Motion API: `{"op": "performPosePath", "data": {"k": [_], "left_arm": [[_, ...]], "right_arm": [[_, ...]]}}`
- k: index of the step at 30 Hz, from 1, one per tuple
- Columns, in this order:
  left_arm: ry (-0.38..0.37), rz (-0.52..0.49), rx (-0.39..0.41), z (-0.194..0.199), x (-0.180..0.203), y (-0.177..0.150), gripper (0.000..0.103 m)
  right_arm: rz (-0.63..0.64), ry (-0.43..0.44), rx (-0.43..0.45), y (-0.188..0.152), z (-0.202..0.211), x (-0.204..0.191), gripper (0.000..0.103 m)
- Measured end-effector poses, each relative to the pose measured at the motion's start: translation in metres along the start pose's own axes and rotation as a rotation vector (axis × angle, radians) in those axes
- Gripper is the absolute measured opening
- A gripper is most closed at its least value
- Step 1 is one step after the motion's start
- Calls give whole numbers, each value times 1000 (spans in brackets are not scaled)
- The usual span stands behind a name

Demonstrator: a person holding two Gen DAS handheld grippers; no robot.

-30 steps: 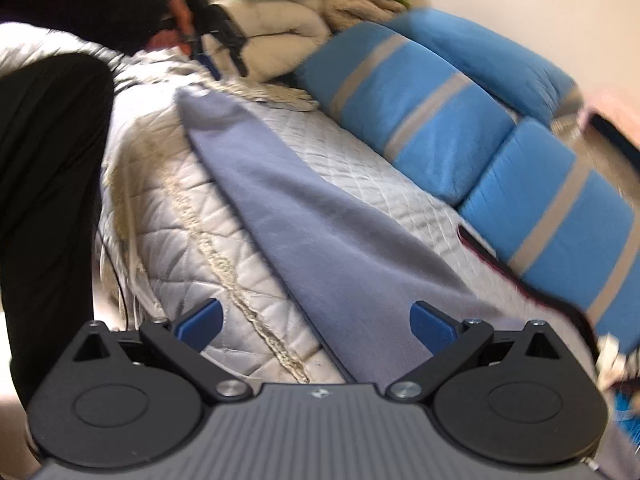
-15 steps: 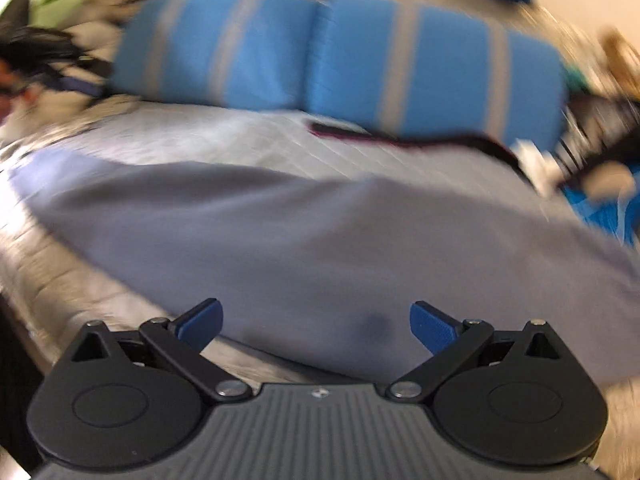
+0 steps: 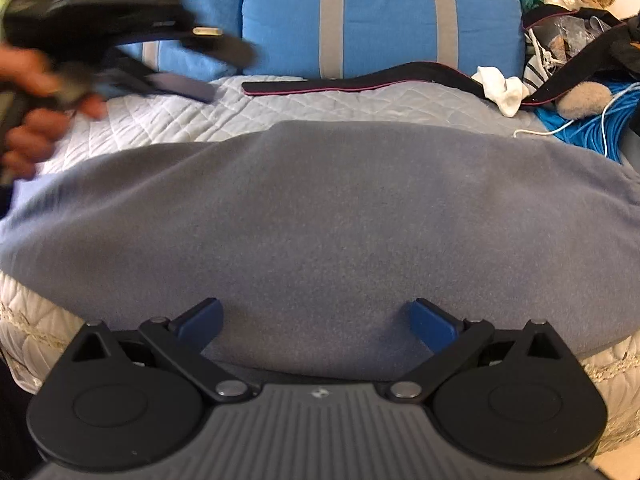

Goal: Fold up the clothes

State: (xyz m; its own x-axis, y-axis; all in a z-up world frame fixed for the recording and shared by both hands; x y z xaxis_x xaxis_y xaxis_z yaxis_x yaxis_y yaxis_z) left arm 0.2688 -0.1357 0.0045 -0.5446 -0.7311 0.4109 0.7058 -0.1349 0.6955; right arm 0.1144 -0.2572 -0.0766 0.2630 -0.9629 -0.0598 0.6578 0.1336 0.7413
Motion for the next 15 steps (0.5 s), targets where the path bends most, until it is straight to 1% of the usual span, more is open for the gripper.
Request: {"op": "performPosePath", "data": {"k": [3, 6, 9, 15], "left_arm": [[-44, 22, -85, -31, 6, -2, 81], [-132, 85, -141, -52, 5, -4, 81], [-188, 190, -188, -70, -6, -2, 81], [-318, 409, -240, -97, -28, 6, 81]], "right_arm": [[2, 6, 2, -2, 1, 1, 103], [0, 13, 3, -1, 0, 2, 103], [1, 14, 3, -1, -1, 2, 103], [-1, 19, 5, -2, -2, 4, 103]]}}
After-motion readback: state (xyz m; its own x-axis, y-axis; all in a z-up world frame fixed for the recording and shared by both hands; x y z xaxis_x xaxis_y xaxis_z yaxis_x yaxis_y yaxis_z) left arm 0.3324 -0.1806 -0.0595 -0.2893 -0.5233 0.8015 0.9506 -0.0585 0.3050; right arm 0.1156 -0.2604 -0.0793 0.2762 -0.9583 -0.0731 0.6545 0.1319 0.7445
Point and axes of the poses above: each gripper's, at about its wrist camera, not at the fingertips, and z roughly against the way its jaws point, x to its right, y to its top, the point moved 4 cm from there along -z, roughly the way its jaws point, and after that the axes turned 1 degree about y, right-handed, at the moved point
